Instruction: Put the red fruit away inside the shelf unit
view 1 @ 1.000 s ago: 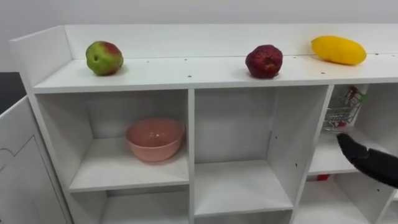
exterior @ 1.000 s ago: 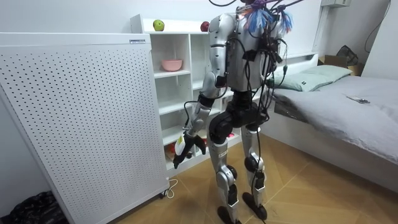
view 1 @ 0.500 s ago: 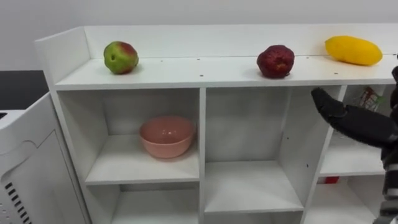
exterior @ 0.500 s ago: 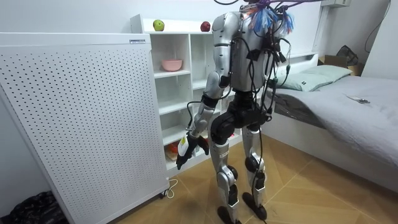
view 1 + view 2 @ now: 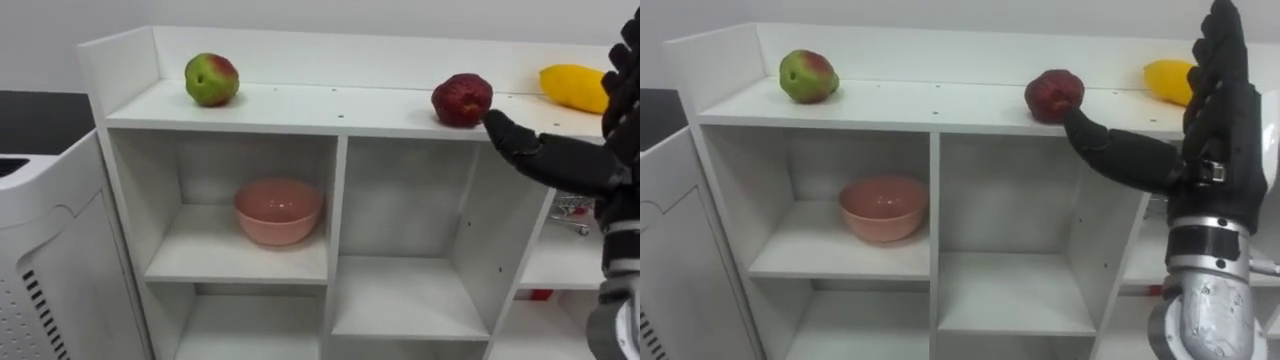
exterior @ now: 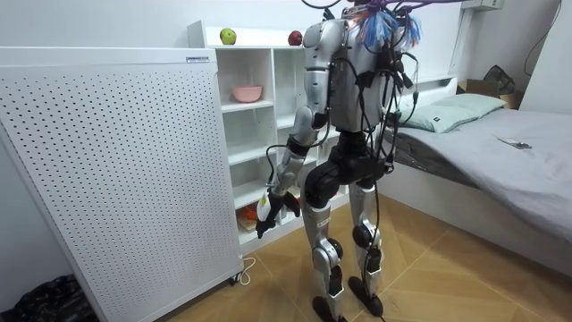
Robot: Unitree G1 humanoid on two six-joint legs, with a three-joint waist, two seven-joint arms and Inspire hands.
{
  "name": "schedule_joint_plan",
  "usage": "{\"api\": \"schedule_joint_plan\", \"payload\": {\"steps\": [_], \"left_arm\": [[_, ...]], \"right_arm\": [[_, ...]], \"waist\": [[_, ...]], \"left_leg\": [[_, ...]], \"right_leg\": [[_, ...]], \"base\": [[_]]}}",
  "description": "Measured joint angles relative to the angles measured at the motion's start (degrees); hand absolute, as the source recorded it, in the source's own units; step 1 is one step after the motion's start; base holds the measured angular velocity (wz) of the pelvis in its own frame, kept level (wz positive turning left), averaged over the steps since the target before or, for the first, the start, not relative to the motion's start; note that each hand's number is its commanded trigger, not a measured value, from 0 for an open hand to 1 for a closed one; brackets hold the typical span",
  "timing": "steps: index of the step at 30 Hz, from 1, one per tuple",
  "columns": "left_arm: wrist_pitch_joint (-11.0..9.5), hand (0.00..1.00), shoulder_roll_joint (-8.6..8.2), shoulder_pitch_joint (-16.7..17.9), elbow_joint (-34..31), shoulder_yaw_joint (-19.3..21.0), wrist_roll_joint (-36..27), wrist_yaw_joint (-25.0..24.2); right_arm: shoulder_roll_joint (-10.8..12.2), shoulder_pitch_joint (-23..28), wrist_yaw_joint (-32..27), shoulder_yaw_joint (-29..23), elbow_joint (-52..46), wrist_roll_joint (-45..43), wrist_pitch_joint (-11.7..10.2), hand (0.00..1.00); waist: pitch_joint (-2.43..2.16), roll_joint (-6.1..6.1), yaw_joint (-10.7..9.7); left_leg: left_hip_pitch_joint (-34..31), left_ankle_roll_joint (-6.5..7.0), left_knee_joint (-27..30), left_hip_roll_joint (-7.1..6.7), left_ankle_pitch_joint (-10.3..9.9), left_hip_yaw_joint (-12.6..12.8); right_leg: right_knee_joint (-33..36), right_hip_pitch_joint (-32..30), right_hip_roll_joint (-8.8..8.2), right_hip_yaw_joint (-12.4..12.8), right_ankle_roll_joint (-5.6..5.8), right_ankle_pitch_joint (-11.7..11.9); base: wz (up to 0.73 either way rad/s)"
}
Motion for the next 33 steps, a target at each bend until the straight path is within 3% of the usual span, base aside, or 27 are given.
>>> {"api": "schedule_joint_plan", "payload": {"steps": [5,10,16,22,28,33], "left_arm": [[0.35,0.00,0.13,-0.14,0.37,0.04,-0.24,-0.26],[1.74,0.00,0.13,-0.41,-0.29,0.00,-0.23,-0.27],[3.08,0.00,0.88,-1.41,-1.93,-0.08,-0.27,-1.19],[4.46,0.00,1.10,-1.46,-4.47,-0.20,-0.26,-2.62],[4.65,0.00,1.19,-1.53,-5.83,-0.51,-0.30,-3.92],[5.11,0.00,1.97,-1.94,-5.86,-0.51,-0.39,-5.06]], "right_arm": [[-2.44,-6.24,1.42,0.03,6.69,0.09,0.58,0.00],[-2.60,-9.09,3.05,1.11,12.67,0.25,1.57,0.00],[-2.63,-10.78,6.65,1.75,17.23,0.96,3.95,0.00],[-4.56,-13.67,8.54,1.72,19.57,3.00,4.89,0.00],[-5.32,-15.19,8.81,1.72,21.77,2.99,5.40,0.00],[-7.40,-16.55,8.93,1.76,24.75,5.41,5.38,0.00]], "waist": [[0.15,-1.07,0.04],[0.10,-1.65,0.18],[-0.01,-1.60,-0.08],[-0.65,-0.44,-0.06],[-0.60,-0.33,-0.10],[-0.37,-0.72,-0.07]], "left_leg": [[-0.06,-0.01,-0.02,-0.02,0.07,-0.41],[-0.18,-0.01,-0.03,0.00,0.07,-0.49],[-0.66,0.00,0.13,-0.05,0.07,-1.12],[-0.79,0.00,0.09,-0.07,0.07,-1.33],[-0.66,-0.01,-0.03,-0.11,0.08,-2.79],[-0.72,-0.01,-0.09,-0.15,0.08,-3.09]], "right_leg": [[-0.02,0.10,-0.09,-1.43,0.01,0.01],[-0.02,0.09,-0.15,-1.82,0.01,0.01],[-0.02,-0.22,-0.14,-1.87,0.01,0.01],[-0.04,-0.46,-0.10,-1.71,0.01,0.02],[-0.07,-0.26,0.02,-2.03,0.01,0.02],[-0.07,-0.16,0.02,-2.24,0.01,0.02]], "base": [[0.05],[0.02],[0.04],[0.00],[0.01],[0.03]]}}
